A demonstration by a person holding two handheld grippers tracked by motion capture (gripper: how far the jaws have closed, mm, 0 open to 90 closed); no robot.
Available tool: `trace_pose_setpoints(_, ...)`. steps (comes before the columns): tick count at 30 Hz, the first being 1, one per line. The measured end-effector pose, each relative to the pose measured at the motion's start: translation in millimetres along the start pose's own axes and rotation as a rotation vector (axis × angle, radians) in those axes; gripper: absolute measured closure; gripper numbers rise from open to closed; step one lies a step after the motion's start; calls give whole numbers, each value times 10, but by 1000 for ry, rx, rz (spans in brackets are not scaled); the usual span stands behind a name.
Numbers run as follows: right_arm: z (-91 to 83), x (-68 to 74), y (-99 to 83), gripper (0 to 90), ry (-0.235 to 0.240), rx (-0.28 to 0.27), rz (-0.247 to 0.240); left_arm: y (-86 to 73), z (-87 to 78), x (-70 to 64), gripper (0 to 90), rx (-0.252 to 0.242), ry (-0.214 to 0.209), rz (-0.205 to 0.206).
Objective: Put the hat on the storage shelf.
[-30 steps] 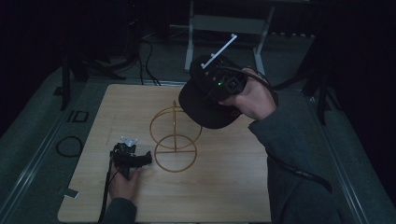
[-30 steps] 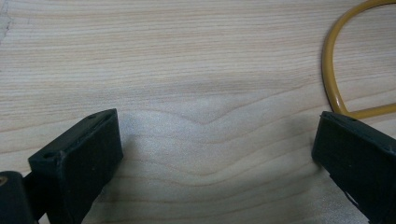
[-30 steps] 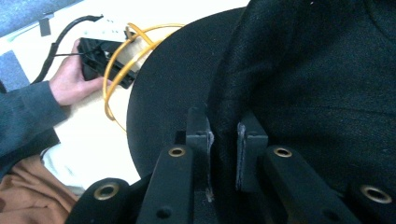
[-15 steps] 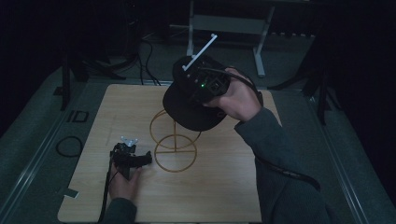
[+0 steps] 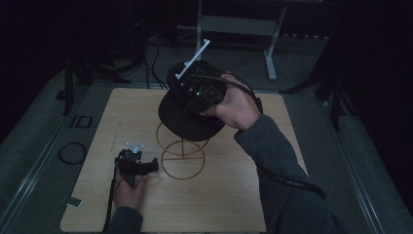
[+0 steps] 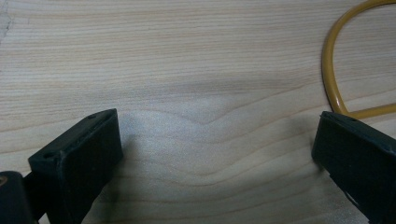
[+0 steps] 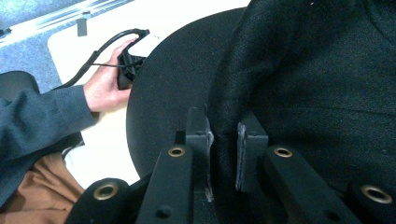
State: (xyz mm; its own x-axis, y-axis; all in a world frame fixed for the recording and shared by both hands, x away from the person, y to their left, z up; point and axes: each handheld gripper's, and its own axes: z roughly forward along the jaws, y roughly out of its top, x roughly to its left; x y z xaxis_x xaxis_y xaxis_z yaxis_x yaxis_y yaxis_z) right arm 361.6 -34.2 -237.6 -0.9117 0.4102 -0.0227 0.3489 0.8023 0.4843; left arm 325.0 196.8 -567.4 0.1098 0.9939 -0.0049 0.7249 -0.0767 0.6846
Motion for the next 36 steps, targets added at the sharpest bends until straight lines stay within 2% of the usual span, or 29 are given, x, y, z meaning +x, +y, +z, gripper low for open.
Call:
trace_pose_setpoints(13,191,145,82,791,29,34,-35,0,-1,2,12,2,0,3)
trace_pose_setpoints(27,396,239,54,789,60,72,-55,0,0,0,12,1,0,0)
trace_pose_setpoints(36,453,334,40,787,63,88,-75,1,0,1,12,1,-1,1)
